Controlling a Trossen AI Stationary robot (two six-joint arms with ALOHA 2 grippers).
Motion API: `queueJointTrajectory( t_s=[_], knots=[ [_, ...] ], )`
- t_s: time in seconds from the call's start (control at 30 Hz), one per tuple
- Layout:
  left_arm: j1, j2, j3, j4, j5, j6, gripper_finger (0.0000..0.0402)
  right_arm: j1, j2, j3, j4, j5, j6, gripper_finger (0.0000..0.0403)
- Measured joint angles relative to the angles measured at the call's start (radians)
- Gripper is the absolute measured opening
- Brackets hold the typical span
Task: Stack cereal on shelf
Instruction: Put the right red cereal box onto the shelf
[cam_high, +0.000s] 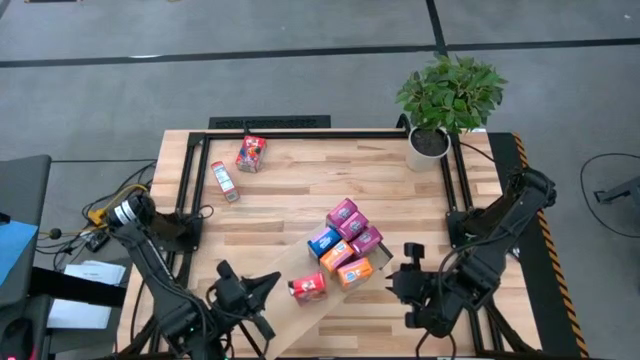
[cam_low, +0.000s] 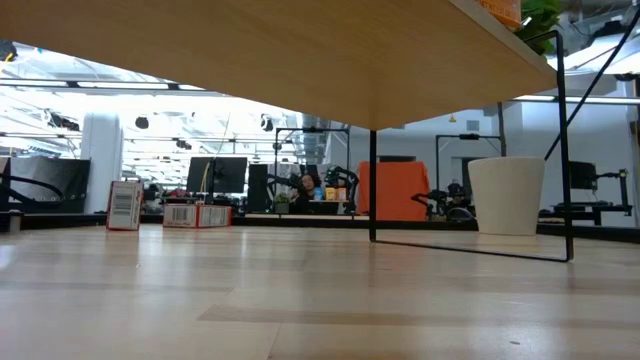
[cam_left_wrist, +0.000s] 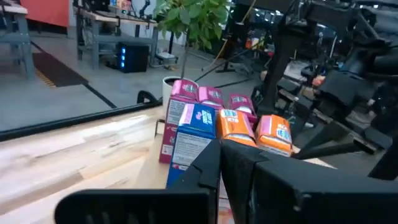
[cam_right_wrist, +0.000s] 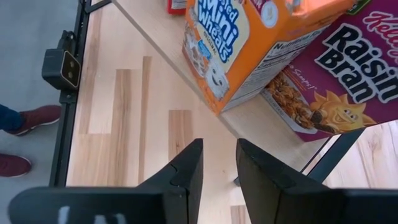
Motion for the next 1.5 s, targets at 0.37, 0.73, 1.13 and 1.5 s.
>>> queueJointTrajectory(
  t_s=[0.37, 0.73, 1.13, 1.5],
  knots=[
    [0.024, 0.028, 0.0, 0.001, -0.001, -0.033, 0.0, -0.008, -0.001, 0.0, 0.0, -0.005, 0.0, 0.0119],
    [0.05, -0.033, 0.114, 0.175, 0.519, 0.432, 0.0, -0.015, -0.001, 0.0, -0.002, -0.005, 0.001, 0.0118],
    [0.048, -0.12, 0.071, 0.532, 0.504, 0.994, 0.0, -0.031, -0.001, 0.0, 0.002, -0.009, 0.007, 0.0118],
    [0.062, -0.19, -0.459, 1.555, 0.557, 1.328, 0.0, -0.034, -0.001, 0.0, 0.005, -0.011, 0.008, 0.0119]
  ],
)
